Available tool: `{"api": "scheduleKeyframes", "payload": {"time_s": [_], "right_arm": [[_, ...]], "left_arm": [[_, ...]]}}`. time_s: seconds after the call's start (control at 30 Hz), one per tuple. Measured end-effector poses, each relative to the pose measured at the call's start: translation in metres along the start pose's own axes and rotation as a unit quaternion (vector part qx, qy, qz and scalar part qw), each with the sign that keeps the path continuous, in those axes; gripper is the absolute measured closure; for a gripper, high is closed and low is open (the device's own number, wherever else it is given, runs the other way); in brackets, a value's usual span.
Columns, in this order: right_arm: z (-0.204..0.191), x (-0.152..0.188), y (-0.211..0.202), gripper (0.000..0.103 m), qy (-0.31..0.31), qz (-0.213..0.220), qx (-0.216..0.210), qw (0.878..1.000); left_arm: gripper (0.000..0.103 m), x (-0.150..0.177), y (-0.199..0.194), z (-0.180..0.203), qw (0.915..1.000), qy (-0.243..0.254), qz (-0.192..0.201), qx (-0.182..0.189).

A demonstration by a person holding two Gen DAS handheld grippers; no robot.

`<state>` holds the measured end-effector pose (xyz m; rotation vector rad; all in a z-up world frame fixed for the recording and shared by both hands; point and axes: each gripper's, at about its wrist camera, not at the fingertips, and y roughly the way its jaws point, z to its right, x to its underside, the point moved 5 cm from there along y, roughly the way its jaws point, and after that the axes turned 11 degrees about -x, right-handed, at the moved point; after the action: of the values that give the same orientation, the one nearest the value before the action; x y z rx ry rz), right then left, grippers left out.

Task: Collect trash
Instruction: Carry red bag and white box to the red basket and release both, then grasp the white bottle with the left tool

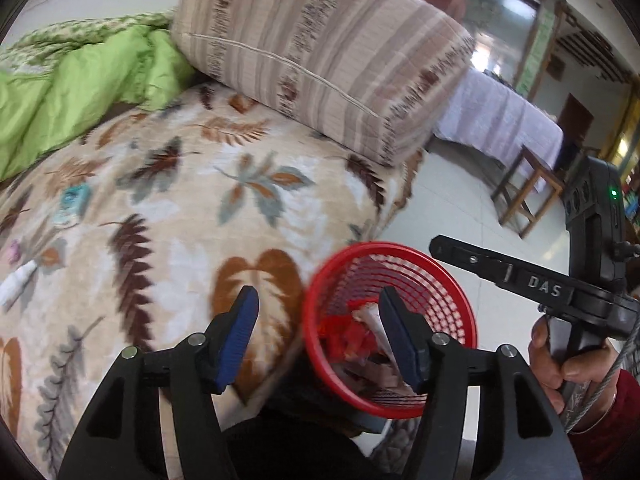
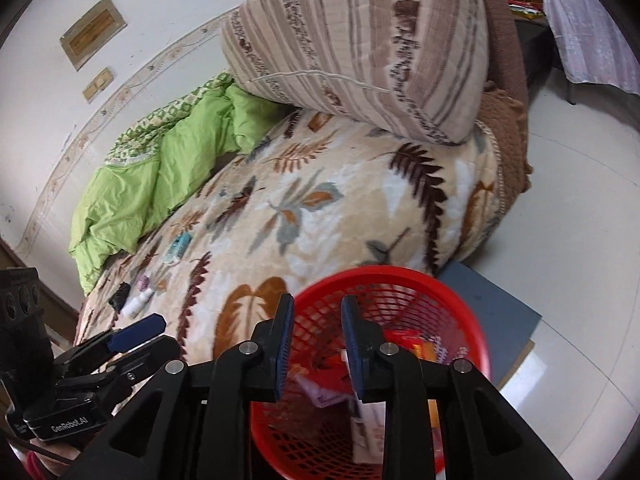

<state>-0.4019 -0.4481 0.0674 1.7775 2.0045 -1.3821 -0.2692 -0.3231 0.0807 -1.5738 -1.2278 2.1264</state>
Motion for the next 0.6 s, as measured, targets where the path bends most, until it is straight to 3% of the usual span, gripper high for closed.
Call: {"api": "scheduleKeyframes", "payload": {"time_s": [0.17,0.37,0.6], "right_arm": [[-0.039,-0.004,0.019,0.07,-0.031,-0.007,-0.03,0.999],[-0.082,0.004,0.052,0.07,-0.056,-0.04,-0.075,0.995],[-0.133,0.012,0.093,0.07,-0.104,-0.079,-0.114,0.985]], "left_arm": [[0.042,0.004,-0.007,-0.054,0.9988,-0.041,-0.002,-0.027],[0.042,0.017,-0.018,-0.138,0.993,-0.08,0.007,-0.086],[0.042,0.028,-0.031,-0.276,0.9726,-0.144,0.017,-0.182]]}}
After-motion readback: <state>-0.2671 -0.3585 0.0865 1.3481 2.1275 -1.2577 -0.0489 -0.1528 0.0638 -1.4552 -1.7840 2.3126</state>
